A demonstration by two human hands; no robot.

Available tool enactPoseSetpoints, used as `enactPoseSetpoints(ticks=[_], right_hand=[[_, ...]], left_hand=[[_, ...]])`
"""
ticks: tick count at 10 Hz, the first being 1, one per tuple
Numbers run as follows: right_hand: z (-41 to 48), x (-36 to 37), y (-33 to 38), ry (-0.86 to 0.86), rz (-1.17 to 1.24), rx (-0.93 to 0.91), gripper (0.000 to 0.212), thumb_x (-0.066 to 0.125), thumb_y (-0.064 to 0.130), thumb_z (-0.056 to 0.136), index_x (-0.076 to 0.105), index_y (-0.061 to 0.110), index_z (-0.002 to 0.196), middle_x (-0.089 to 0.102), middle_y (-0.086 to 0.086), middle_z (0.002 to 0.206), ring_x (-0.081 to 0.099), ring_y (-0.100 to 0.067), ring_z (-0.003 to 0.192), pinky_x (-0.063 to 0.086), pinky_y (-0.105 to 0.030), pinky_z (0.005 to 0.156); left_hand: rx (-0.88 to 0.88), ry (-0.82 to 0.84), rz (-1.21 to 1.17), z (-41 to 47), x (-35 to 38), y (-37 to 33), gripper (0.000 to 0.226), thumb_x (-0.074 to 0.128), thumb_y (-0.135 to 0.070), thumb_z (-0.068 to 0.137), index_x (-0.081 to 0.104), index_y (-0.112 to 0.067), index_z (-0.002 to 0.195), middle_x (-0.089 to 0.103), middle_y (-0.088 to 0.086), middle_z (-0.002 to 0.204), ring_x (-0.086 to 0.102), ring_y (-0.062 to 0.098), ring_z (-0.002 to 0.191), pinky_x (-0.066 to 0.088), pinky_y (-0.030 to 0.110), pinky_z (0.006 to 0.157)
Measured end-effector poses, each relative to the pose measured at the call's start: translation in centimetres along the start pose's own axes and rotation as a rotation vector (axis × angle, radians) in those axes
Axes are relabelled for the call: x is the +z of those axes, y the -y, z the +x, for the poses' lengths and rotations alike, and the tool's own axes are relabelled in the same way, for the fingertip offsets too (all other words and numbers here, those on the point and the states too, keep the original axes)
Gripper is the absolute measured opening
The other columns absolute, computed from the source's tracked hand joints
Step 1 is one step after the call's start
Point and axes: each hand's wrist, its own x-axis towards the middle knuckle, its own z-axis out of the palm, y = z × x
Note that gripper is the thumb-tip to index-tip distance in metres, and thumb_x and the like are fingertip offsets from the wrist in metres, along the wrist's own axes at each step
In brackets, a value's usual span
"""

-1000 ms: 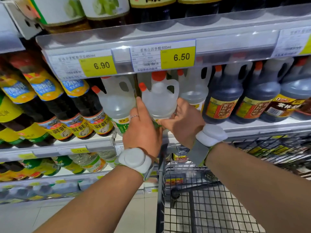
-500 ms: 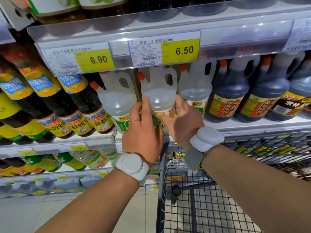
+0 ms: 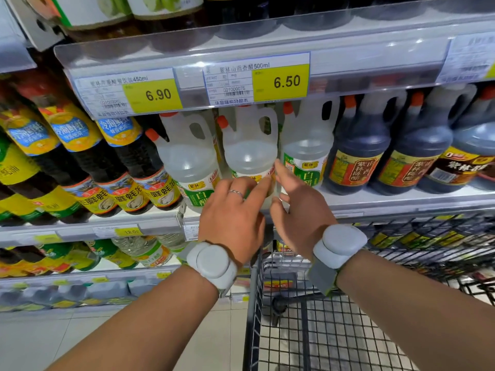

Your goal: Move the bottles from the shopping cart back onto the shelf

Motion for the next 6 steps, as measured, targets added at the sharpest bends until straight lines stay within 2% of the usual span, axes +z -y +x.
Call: enactPoseSetpoints(ticks=[1,2,3,4,5,6], right_hand=[[0.1,0.0,0.1,0.005,-0.014,0.000,0.073,0.051,0.012,0.095,0.015,0.018,0.159,0.024,-0.001,0.164,0.020,-0.012,0.150,0.015,-0.016,0.119],[0.5,0.4,0.4,0.050,0.031,0.038,0.076,0.052,0.013,0.096,0.009,0.024,0.159,0.015,0.004,0.166,0.016,-0.009,0.151,0.011,-0.013,0.116],[0.7,0.4,0.6,0.065,0.053,0.037,0.078,0.053,0.014,0.096,0.008,0.026,0.159,0.015,0.004,0.166,0.019,-0.011,0.151,0.018,-0.023,0.122],[0.7,0.1,0.7,0.070,0.003,0.021,0.076,0.052,0.014,0.096,0.009,0.023,0.159,0.014,0.002,0.166,0.011,-0.009,0.152,0.008,-0.013,0.117],[0.3,-1.5,1.5,0.089,0.002,0.036,0.076,0.051,0.016,0.098,0.007,0.024,0.159,0.011,0.005,0.167,0.007,-0.006,0.151,0.002,-0.004,0.108],[0.0,-1.8,1.7,0.073,0.037,0.034,0.074,0.051,0.017,0.098,0.009,0.026,0.159,0.012,0.010,0.165,0.008,-0.005,0.151,-0.002,0.006,0.098]], left_hand=[[-0.017,-0.012,0.017,0.2,0.1,-0.2,0.061,0.077,-0.022,0.076,0.064,-0.019,0.135,0.067,0.007,0.111,0.056,0.033,0.097,0.052,0.037,0.068],[-0.054,0.023,0.045,0.4,0.0,-0.2,0.060,0.077,-0.028,0.077,0.063,-0.023,0.135,0.066,0.004,0.112,0.057,0.033,0.099,0.053,0.036,0.062],[-0.086,0.066,0.047,0.5,-0.2,0.0,0.063,0.080,-0.029,0.075,0.062,-0.024,0.135,0.065,0.005,0.114,0.059,0.035,0.101,0.055,0.038,0.059],[-0.073,0.078,0.061,0.7,-0.6,0.3,0.056,0.070,-0.031,0.079,0.063,-0.022,0.133,0.066,0.005,0.115,0.060,0.036,0.101,0.056,0.039,0.059],[-0.027,0.075,0.036,1.0,-2.1,0.1,0.053,0.048,-0.036,0.081,0.067,-0.020,0.127,0.068,0.004,0.115,0.063,0.033,0.100,0.056,0.037,0.061],[0.007,0.072,-0.039,0.7,-2.2,0.1,0.038,0.058,-0.033,0.083,0.070,-0.019,0.117,0.070,0.001,0.114,0.065,0.028,0.102,0.057,0.034,0.069]])
